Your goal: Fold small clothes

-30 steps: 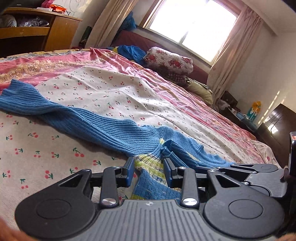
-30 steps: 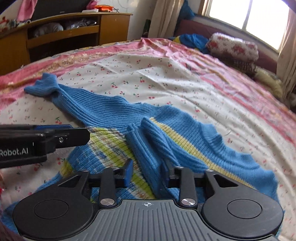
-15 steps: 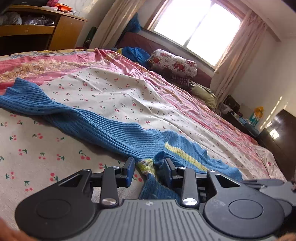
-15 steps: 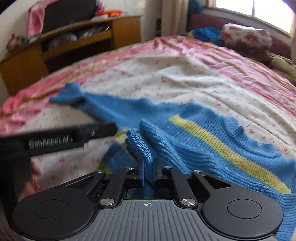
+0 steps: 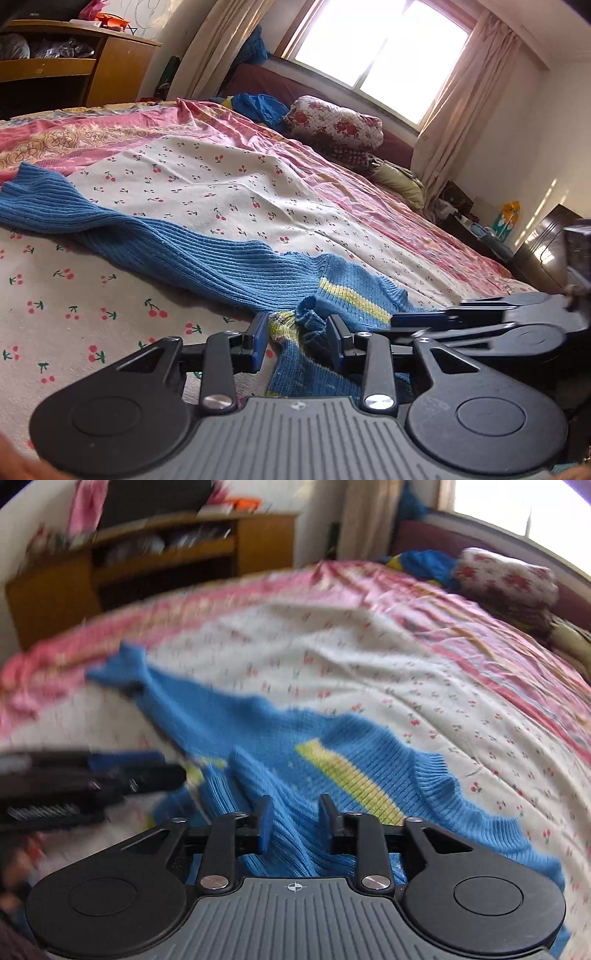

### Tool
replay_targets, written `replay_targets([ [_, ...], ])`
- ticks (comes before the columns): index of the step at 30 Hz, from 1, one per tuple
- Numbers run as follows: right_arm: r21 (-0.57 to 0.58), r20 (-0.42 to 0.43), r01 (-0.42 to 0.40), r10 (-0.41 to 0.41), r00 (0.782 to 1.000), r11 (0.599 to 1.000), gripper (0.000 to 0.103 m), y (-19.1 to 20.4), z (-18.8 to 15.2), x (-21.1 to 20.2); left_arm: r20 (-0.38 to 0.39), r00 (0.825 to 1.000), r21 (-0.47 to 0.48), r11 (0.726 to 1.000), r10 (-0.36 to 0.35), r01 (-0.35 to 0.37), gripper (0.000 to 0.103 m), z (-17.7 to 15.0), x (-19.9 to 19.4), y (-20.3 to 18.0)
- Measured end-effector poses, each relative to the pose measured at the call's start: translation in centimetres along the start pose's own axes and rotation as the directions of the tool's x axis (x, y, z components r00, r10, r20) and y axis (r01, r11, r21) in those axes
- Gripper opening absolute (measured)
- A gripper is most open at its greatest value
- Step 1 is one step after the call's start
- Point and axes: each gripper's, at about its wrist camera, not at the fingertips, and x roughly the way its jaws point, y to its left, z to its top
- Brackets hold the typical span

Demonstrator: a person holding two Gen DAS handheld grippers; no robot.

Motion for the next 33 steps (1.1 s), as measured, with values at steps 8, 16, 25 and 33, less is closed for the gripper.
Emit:
replay_targets([
  [8,0.069,-0.043,-0.031,0.034,0.998,0.997,0.017,-1.0,0.1,1.9,0.025,0.999,0.067,0.997,-0.025,0.023,0.04,-0.3,-0.1,-0.9],
  [16,0.1,0.023,-0.08,0.078,0.997,0.992,0.027,-2.4,0.4,-0.4,0.077,0.996,0.182,0.983,-0.043,0.029,0.04,-0.8,0.5,-2.8],
  [25,-0.098,-0.085,-0.047,0.038,0.996,0.994,0.027,-0.7,0.6,2.7,-0.023,1.0,0.251,0.968,-0.006,0.011,0.039,-1.7,3.3,-3.4],
  [33,-0.027,-0.105,-0.032,0.029,0.994,0.999,0.006,-0.6,1.0,3.1,-0.018,1.0,0.275,0.961,0.006,-0.001,0.04,-2.3,2.8,-3.6],
])
